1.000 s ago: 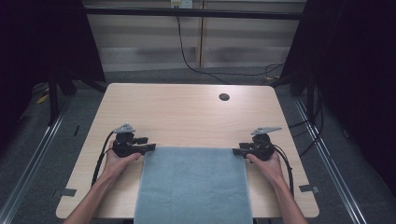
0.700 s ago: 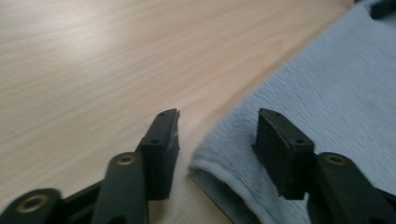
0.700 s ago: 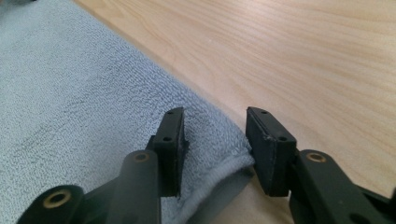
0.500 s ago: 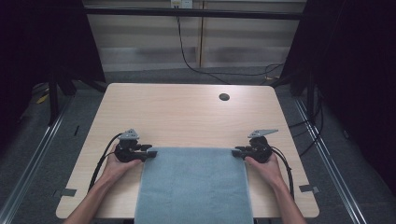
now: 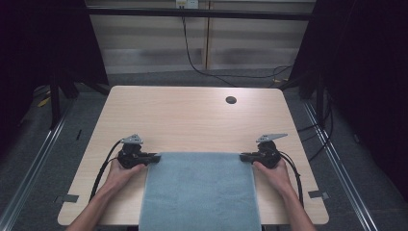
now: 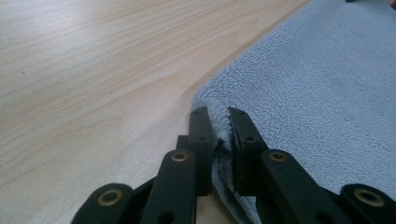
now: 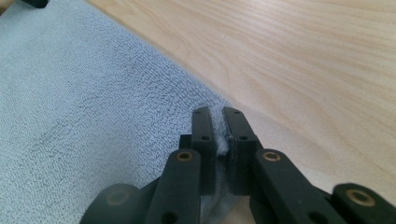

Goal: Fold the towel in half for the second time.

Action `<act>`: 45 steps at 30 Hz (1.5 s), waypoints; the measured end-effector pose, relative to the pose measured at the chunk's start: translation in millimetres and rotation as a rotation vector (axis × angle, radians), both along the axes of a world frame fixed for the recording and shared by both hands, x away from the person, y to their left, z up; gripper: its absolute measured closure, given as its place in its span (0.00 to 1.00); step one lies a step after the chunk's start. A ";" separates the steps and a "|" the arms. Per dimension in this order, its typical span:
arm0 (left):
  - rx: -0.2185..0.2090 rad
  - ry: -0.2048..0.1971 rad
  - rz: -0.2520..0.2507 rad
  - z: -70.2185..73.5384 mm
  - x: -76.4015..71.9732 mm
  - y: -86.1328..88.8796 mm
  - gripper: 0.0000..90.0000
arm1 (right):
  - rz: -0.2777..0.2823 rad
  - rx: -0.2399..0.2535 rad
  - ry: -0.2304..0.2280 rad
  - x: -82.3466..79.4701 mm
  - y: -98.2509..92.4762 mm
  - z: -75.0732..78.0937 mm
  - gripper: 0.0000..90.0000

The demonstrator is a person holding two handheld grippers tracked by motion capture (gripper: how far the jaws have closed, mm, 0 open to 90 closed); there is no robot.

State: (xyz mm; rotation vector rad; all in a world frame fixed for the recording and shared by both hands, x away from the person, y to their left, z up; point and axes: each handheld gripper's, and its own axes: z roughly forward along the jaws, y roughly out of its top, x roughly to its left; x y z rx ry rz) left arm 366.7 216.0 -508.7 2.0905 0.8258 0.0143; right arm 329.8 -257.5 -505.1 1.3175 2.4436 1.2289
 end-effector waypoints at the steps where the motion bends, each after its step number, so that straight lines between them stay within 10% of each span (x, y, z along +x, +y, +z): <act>1: 0.013 -0.005 -0.007 2.0 0.2 0.3 0.90 | 0.000 -0.011 -0.007 -0.4 0.8 0.5 0.94; 15: -0.071 -0.071 0.028 33.2 1.0 4.8 0.90 | -0.044 0.088 -0.088 -5.5 -1.6 30.9 0.94; 27: -0.145 -0.166 0.083 81.0 25.0 -1.4 0.90 | -0.073 0.142 -0.202 20.6 -0.6 77.6 0.95; 45: -0.149 -0.278 0.160 141.1 61.1 -7.9 0.91 | -0.137 0.172 -0.281 67.9 -5.6 134.5 0.95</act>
